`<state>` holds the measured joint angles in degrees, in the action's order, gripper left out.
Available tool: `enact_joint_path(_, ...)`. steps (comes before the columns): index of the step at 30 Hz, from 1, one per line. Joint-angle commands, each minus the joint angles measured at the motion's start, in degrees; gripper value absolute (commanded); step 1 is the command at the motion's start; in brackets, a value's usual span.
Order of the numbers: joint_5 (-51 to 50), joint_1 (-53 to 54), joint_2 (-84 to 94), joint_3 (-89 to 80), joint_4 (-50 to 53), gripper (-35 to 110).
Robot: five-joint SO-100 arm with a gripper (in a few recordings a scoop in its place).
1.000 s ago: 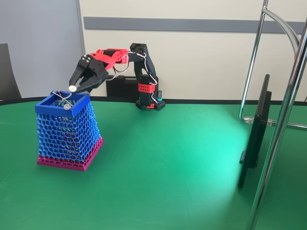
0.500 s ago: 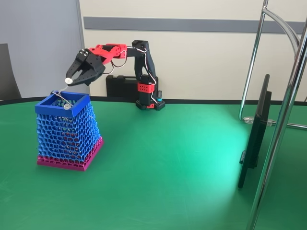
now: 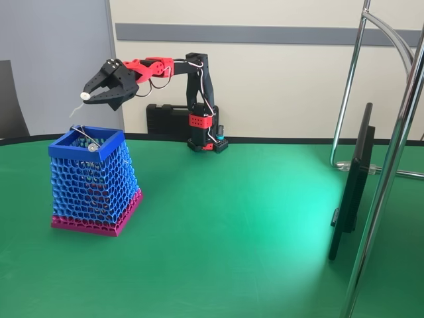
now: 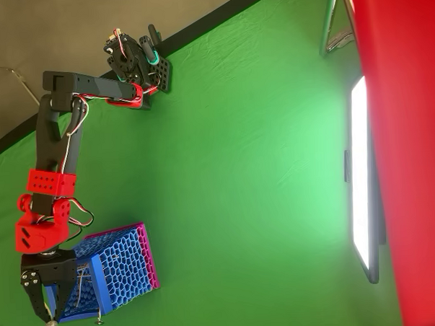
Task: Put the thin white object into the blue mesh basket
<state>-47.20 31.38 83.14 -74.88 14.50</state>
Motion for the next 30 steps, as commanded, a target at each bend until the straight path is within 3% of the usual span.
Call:
enact_joint_path(1,-0.5,-1.1,2.0,2.0,-1.0,9)
enact_joint_path(13,-12.3,-1.6,-6.8,15.3,12.3,9)
enact_joint_path(22,-14.6,3.0,-8.1,8.4,10.1,11)
enact_joint_path(30,-10.5,6.8,-1.6,1.8,8.2,15)
